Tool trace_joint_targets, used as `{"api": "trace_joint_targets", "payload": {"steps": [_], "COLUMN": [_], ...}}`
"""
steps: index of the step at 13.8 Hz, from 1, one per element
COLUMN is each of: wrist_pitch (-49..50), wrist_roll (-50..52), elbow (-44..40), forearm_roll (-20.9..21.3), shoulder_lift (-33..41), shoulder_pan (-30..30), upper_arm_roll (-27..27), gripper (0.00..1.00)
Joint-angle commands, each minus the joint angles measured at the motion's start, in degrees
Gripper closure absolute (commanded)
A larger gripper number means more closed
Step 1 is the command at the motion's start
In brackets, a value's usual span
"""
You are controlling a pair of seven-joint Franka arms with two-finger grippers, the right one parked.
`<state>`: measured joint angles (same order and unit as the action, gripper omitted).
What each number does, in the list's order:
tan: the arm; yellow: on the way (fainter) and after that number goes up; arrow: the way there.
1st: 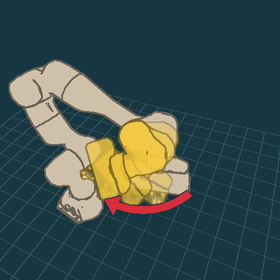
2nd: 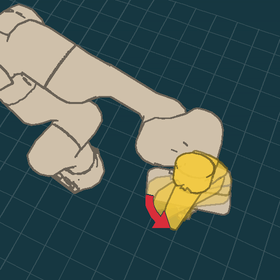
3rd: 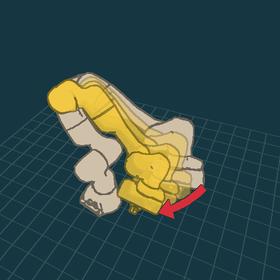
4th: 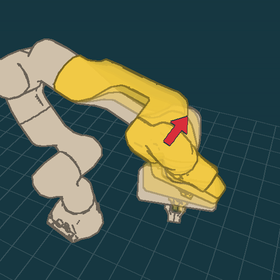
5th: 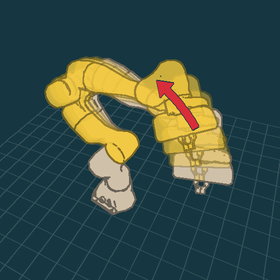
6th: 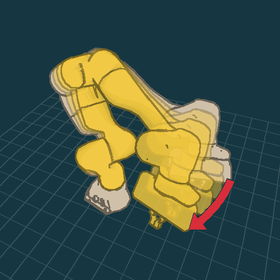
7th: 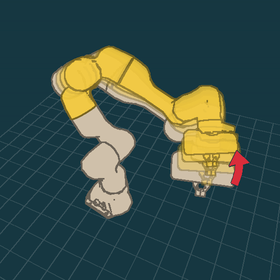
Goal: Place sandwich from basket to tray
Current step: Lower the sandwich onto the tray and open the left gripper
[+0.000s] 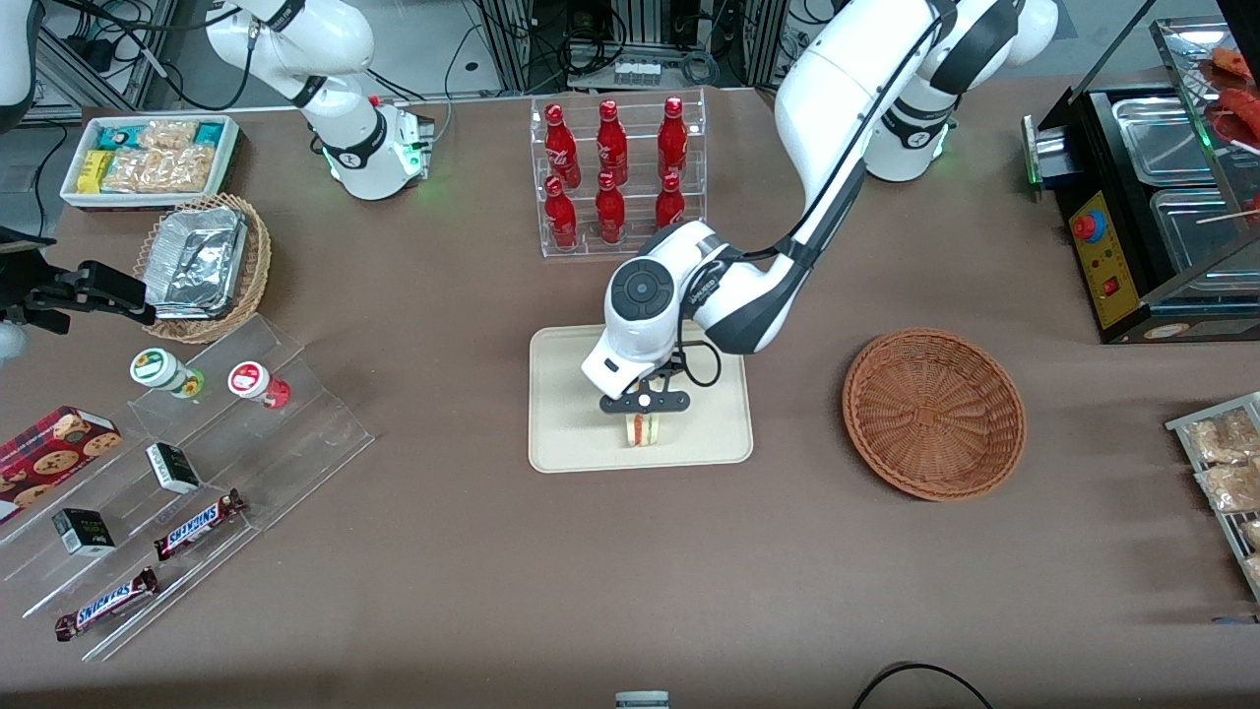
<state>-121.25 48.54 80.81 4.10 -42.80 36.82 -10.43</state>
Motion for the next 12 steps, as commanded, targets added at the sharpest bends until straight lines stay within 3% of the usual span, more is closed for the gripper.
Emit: {"api": "trace_joint_targets", "payload": {"steps": [1,7,12], "wrist_pitch": [0.8,0.4,-2.4], "wrist_roll": [2.9,5.7,6.0], "elbow": [-1.3,0.8,2.9], "forearm_roll": [1.4,4.3,4.3], "shoulder_lift": [-0.4,-0.4,-0.4], "shoulder_pan": [1.2,1.9,2.3], "upper_arm_roll": [0.9,0.9,0.9], "gripper": [1.0,1.0,1.0]}}
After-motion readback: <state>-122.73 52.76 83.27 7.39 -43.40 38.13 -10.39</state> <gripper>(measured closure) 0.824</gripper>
